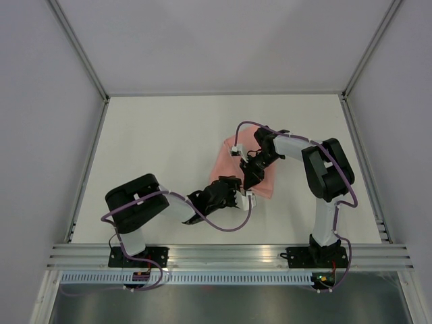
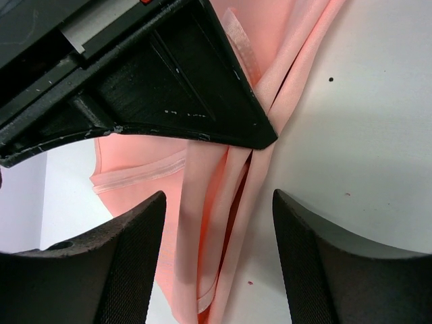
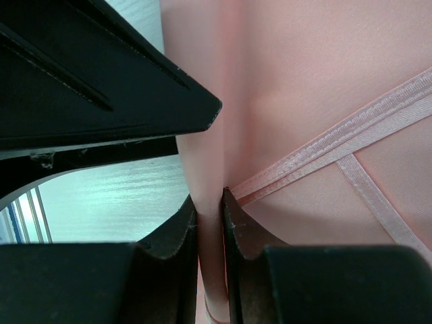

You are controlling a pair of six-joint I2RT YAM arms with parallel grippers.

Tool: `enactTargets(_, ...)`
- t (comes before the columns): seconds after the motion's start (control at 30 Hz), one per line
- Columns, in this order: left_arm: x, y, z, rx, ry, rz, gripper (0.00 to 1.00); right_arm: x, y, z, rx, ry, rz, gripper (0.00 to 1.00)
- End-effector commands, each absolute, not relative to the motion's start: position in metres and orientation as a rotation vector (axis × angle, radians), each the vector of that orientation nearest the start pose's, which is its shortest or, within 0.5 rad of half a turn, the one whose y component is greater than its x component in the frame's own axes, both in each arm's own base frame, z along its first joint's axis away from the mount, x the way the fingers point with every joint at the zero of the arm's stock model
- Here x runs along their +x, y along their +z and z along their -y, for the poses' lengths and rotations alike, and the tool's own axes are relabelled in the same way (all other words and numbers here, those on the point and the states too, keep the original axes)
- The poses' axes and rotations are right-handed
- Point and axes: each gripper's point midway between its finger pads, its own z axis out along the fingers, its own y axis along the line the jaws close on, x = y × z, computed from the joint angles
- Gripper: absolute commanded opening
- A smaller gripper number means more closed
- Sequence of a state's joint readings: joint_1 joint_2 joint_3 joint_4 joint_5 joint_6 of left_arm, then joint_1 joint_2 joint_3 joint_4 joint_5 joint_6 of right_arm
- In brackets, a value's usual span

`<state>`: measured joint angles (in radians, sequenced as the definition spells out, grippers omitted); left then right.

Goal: Fold the napkin, place the utensils inside, and roll it up
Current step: Roll the napkin with the utensil

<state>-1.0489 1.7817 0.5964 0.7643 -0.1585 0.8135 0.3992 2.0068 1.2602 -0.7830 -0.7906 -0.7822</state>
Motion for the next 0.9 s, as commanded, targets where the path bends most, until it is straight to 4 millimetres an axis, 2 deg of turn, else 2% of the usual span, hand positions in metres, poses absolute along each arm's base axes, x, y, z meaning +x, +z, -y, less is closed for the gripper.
enactTargets(0.0, 0.275, 0.045, 0.35, 1.553, 0.04, -1.226, 0.7, 0.236, -0.052, -0.169, -1.734, 0.9, -2.514, 0.11)
enactTargets(0.17, 0.28, 0.04, 0.351, 1.552, 0.023, -1.253, 0.7, 0.236, -0.052, -0.17, -1.734, 0.905, -2.513, 0.1)
enactTargets(0.27, 0.278, 0.028, 0.351, 1.604, 0.009, -1.278, 0.7, 0.235, -0.052, -0.169, -1.737, 0.907, -2.515, 0.1)
enactTargets(0.4, 0.272, 0.019, 0.353, 1.658, -0.024, -1.305, 0.64, 0.235, -0.052, -0.169, -1.739, 0.909, -2.516, 0.1)
enactTargets(0.5, 0.264, 0.009, 0.353, 1.706, -0.066, -1.342, 0.53, 0.235, -0.052, -0.169, -1.737, 0.911, -2.515, 0.1)
enactTargets(0.6, 0.256, 0.003, 0.354, 1.751, -0.111, -1.377, 0.32, 0.235, -0.052, -0.169, -1.738, 0.915, -2.515, 0.1)
enactTargets(0.7, 0.251, 0.0, 0.357, 1.777, -0.156, -1.402, 0.24, 0.236, -0.051, -0.169, -1.734, 0.92, -2.515, 0.1)
enactTargets(0.87, 0.239, -0.011, 0.352, 1.841, -0.206, -1.499, 0.02, 0.237, -0.05, -0.168, -1.728, 0.92, -2.513, 0.1)
